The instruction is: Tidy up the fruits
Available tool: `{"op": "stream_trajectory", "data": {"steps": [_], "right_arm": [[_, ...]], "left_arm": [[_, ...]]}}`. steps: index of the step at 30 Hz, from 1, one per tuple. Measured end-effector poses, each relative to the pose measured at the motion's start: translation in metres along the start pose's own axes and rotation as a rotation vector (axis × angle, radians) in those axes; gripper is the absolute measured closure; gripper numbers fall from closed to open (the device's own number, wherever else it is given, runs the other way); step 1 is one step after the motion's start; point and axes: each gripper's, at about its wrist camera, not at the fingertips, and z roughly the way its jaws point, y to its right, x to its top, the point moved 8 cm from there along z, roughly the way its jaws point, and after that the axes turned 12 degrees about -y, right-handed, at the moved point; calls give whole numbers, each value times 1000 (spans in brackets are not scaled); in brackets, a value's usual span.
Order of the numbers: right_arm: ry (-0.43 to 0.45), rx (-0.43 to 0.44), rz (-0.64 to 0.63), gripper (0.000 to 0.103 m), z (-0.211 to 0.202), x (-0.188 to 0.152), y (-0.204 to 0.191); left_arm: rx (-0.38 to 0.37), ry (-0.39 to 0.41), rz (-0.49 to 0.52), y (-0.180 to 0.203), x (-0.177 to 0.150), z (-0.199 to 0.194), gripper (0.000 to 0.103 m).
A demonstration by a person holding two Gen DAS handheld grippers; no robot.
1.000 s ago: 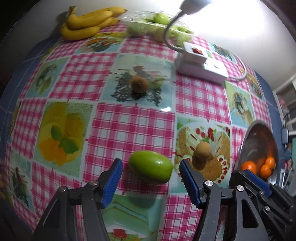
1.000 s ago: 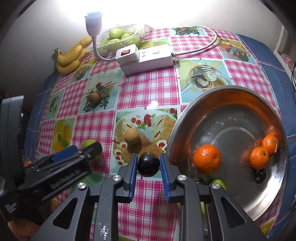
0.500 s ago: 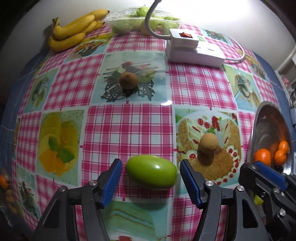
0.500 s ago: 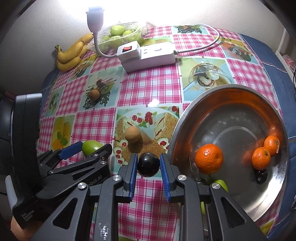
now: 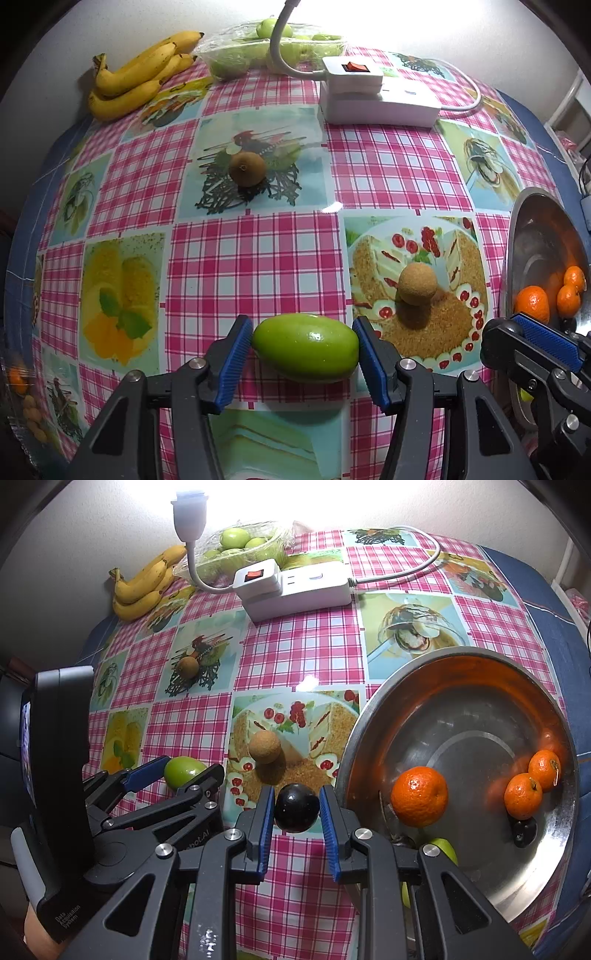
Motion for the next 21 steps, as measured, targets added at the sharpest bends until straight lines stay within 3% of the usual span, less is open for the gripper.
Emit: {"op": "stream_trajectory", "data": {"steps": [10, 21], "right_arm": [[19, 7, 2, 77, -9, 1, 2], [40, 20, 61, 77, -18, 2, 25]], "left_arm": [[-52, 61, -52, -9, 6, -31, 44], [-107, 140, -60, 13, 10, -59, 44]]}}
